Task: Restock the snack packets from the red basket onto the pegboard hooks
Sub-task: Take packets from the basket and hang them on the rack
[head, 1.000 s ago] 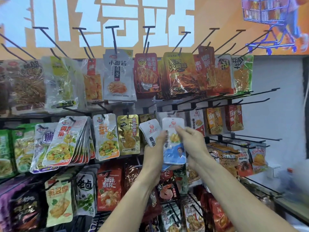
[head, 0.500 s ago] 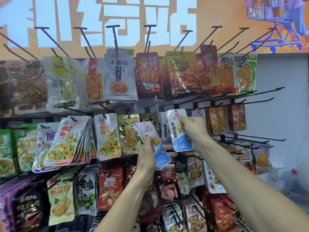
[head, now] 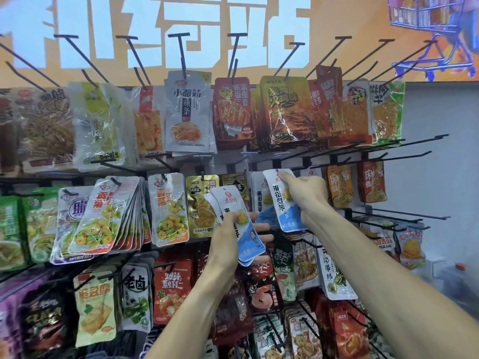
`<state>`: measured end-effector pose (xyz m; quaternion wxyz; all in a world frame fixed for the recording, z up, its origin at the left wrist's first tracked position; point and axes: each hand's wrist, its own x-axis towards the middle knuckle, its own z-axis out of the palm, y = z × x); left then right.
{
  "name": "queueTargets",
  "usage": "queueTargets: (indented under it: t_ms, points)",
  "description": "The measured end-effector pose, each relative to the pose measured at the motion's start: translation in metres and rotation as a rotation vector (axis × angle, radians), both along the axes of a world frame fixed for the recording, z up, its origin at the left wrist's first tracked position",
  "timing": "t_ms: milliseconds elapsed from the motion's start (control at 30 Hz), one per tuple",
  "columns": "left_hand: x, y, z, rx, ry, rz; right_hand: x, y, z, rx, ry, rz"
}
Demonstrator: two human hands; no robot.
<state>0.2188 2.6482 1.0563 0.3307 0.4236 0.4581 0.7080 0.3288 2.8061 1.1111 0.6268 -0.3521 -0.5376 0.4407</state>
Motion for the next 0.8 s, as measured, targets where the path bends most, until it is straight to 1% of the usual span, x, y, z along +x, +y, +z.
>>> queueTargets:
  t_ms: [167,367,467,500,533,567,600,633,667,733,800]
  points:
    - [-0.001,-0.002,0.001,0.008,0.025,-0.025,-0.008,0.008,-0.003,0.012,-0.062,-0.052]
    - [0.000,0.000,-0.001,0.048,0.045,0.013,-0.031,0.015,0.004,-0.083,-0.265,-0.101]
    - [-0.004,0.000,-0.005,0.017,-0.012,-0.015,-0.024,0.000,-0.005,-0.046,-0.372,-0.260]
    - [-0.005,-0.001,-0.006,0.014,-0.026,-0.020,-0.017,-0.009,-0.013,0.002,-0.357,-0.289]
    - [-0.005,0.000,-0.007,0.018,-0.019,-0.016,-0.011,-0.020,-0.023,0.050,-0.286,-0.244]
    - [-0.004,0.000,-0.007,0.023,0.003,-0.006,-0.005,-0.033,-0.031,0.090,-0.172,-0.120]
    - [-0.002,0.003,-0.007,0.024,0.023,0.009,0.000,-0.048,-0.036,0.098,-0.071,0.061]
    - [0.001,0.005,-0.008,0.012,0.033,0.025,0.002,-0.059,-0.038,0.099,-0.024,0.210]
    - [0.004,0.008,-0.008,-0.001,0.024,0.032,0.002,-0.063,-0.038,0.105,-0.019,0.282]
    - [0.009,0.014,-0.009,-0.024,0.000,0.027,0.001,-0.064,-0.030,0.088,0.030,0.306]
    - [0.009,0.015,-0.009,-0.012,0.017,0.031,0.002,-0.056,-0.019,0.048,0.113,0.282]
